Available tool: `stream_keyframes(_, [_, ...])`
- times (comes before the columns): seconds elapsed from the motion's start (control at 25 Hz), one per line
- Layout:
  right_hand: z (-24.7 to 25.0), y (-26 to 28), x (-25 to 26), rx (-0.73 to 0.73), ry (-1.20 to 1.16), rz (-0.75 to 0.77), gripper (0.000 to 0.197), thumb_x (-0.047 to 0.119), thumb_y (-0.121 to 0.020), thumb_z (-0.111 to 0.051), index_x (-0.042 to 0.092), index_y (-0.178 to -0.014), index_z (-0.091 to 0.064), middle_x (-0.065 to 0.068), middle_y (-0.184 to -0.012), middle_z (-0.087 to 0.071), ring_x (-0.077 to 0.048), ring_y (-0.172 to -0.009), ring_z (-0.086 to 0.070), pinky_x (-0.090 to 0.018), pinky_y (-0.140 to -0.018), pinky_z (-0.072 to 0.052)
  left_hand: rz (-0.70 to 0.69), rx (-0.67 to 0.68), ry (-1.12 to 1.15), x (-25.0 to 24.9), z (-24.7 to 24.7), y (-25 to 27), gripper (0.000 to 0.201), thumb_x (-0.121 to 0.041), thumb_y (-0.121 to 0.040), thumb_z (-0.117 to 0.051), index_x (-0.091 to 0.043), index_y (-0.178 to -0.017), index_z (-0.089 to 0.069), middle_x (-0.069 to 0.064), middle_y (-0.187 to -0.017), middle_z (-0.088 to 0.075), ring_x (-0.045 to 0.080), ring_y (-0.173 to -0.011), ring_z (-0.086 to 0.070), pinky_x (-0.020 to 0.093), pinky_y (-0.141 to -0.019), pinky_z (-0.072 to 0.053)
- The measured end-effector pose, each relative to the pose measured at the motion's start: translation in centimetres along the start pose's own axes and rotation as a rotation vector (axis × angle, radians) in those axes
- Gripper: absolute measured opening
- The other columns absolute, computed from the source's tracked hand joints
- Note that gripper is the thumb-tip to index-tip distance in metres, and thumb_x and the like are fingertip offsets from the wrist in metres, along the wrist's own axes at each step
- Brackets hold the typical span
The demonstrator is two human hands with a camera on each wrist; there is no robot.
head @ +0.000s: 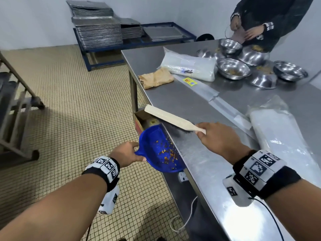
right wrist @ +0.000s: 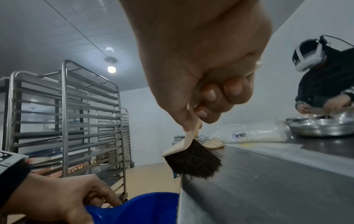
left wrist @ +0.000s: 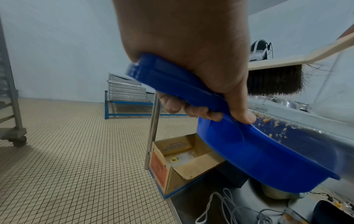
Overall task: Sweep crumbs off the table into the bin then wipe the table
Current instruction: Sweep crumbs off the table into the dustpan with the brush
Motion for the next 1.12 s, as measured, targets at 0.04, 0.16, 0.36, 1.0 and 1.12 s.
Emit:
stream_keyframes(0.04, [0.6, -0.4, -0.1, -0.016, 0.022, 0.000, 0.033, 0.038, -0.097, -0.043, 0.032, -0.127, -0.056, -0.006, -0.112, -0.067, -0.030, -0.106, -0.060, -0.036, -0.083, -0.046, 0.001, -0.002, 0.002, 0.0, 0.1, -0.1, 0.082, -0.055, -0.072, -0.077, -0.025, -0.142, -0.046, -0.006, -0.094, -0.069, 0.012, -0.090, -0.064, 0.030, -0.084, -0.050])
stream_keyframes(0.16, [1.8, -1.2, 0.0, -0.036, 0.103, 0.002, 0.031, 0.037, -0.098, -0.041, 0.029, -0.123, -0.057, -0.005, -0.108, -0.067, -0.028, -0.102, -0.061, -0.035, -0.078, -0.046, 0.006, -0.002, 0.008, 0.2, 0.7, -0.7, 0.079, -0.055, -0.073, -0.077, -0.028, -0.140, -0.047, -0.007, -0.093, -0.070, 0.009, -0.087, -0.063, 0.029, -0.082, -0.049])
stream_keyframes(0.36, [1.9, -1.5, 1.8, 0.033, 0.203, 0.076, 0.028, 0.037, -0.095, -0.044, 0.028, -0.116, -0.060, -0.003, -0.101, -0.068, -0.028, -0.094, -0.064, -0.035, -0.076, -0.048, -0.015, -0.007, -0.016, 0.2, 1.1, -1.1, 0.080, -0.056, -0.072, -0.076, -0.025, -0.141, -0.048, -0.008, -0.088, -0.068, 0.009, -0.085, -0.062, 0.029, -0.078, -0.048])
stream_keyframes(1.0, [3.8, 1.4, 4.9, 0.142, 0.159, 0.046, 0.029, 0.038, -0.093, -0.047, 0.035, -0.118, -0.061, -0.001, -0.116, -0.064, -0.027, -0.110, -0.058, -0.037, -0.086, -0.046, -0.054, 0.015, 0.009, 1.5, 0.8, -0.9, 0.074, -0.058, -0.069, -0.077, -0.031, -0.134, -0.055, -0.010, -0.085, -0.065, 0.013, -0.085, -0.063, 0.027, -0.071, -0.043])
stream_keyframes(1.12, [4.2, 0.9, 5.2, 0.068, 0.171, 0.034, 0.028, 0.038, -0.095, -0.044, 0.031, -0.116, -0.061, -0.003, -0.111, -0.065, -0.028, -0.105, -0.060, -0.036, -0.081, -0.047, -0.052, 0.023, 0.007, 1.4, 0.7, -0.5, 0.078, -0.057, -0.071, -0.077, -0.029, -0.138, -0.050, -0.004, -0.099, -0.068, 0.013, -0.088, -0.061, 0.027, -0.077, -0.045])
Point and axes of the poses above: each hand's wrist, its own y-axis away from the middle knuckle, its own z-axis out of the back of the hand, x = y × z, the point moved 9 cm from there along -y, towards the middle knuckle
